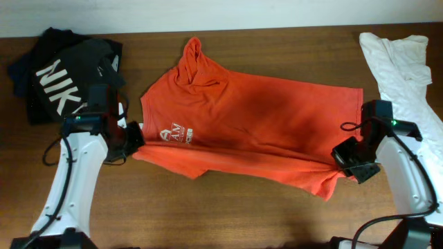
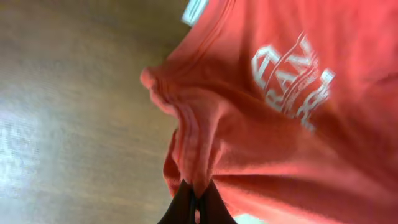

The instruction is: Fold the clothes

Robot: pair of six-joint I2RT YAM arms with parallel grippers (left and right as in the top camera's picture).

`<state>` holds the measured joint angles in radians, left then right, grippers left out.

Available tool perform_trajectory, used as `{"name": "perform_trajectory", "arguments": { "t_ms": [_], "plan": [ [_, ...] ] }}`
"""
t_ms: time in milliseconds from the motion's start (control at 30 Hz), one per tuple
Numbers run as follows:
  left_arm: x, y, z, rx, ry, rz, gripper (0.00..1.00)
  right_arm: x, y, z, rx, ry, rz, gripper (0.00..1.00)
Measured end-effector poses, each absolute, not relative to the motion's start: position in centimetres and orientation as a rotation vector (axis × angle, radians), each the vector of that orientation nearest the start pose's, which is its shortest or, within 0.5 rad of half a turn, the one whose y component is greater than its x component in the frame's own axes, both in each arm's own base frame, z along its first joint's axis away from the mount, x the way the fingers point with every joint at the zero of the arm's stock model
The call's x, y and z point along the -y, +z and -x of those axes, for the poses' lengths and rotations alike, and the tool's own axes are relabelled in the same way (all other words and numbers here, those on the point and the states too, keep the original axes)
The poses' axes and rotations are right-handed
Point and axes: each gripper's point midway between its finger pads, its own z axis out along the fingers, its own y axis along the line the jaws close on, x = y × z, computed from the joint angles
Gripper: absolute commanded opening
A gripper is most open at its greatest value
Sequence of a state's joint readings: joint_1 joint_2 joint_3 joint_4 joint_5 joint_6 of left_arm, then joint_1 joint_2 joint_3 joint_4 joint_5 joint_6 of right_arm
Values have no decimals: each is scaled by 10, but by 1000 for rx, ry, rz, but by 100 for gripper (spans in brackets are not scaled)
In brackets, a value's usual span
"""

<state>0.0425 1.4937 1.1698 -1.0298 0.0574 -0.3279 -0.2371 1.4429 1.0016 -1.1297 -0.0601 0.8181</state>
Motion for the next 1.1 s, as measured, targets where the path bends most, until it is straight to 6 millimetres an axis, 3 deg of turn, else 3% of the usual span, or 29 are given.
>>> {"name": "perform_trajectory", "arguments": {
  "t_ms": [200, 400, 500, 633, 667, 700, 733, 767, 900, 967, 1033, 1100],
  "plan": [
    [0, 132, -350, -2694, -200, 481, 1, 53, 82, -262, -2624, 145, -1504, 4],
    [7, 144, -381, -2570, -246, 444, 6, 59, 74, -289, -2578, 169, -1434, 5],
    [21, 134, -402, -2543, -260, 390, 6, 65, 73, -302, -2551, 163, -1391, 9],
    [23, 113, -417, -2554, -255, 385, 6, 72, 81, -327, -2483, 179, -1284, 4],
    [23, 108, -417, -2567, -254, 388, 6, 73, 83, -332, -2468, 183, -1256, 16],
    [23, 99, -418, -2583, -249, 392, 9, 75, 86, -342, -2442, 189, -1215, 61],
    [23, 92, -418, -2599, -244, 396, 11, 77, 87, -346, -2438, 187, -1189, 93],
    [23, 86, -418, -2613, -242, 401, 13, 78, 87, -349, -2441, 178, -1158, 99],
    [23, 72, -404, -2693, -229, 422, 16, 76, 92, -335, -2544, 133, -1133, 99],
    [24, 71, -389, -2745, -233, 431, 1, 74, 114, -328, -2618, 117, -1098, 98],
    [31, 73, -379, -2778, -263, 406, 1, 63, 124, -319, -2710, 168, -1015, 81],
    [54, 74, -376, -2797, -320, 317, 1, 48, 118, -302, -2818, 214, -954, 81]
  ]
}}
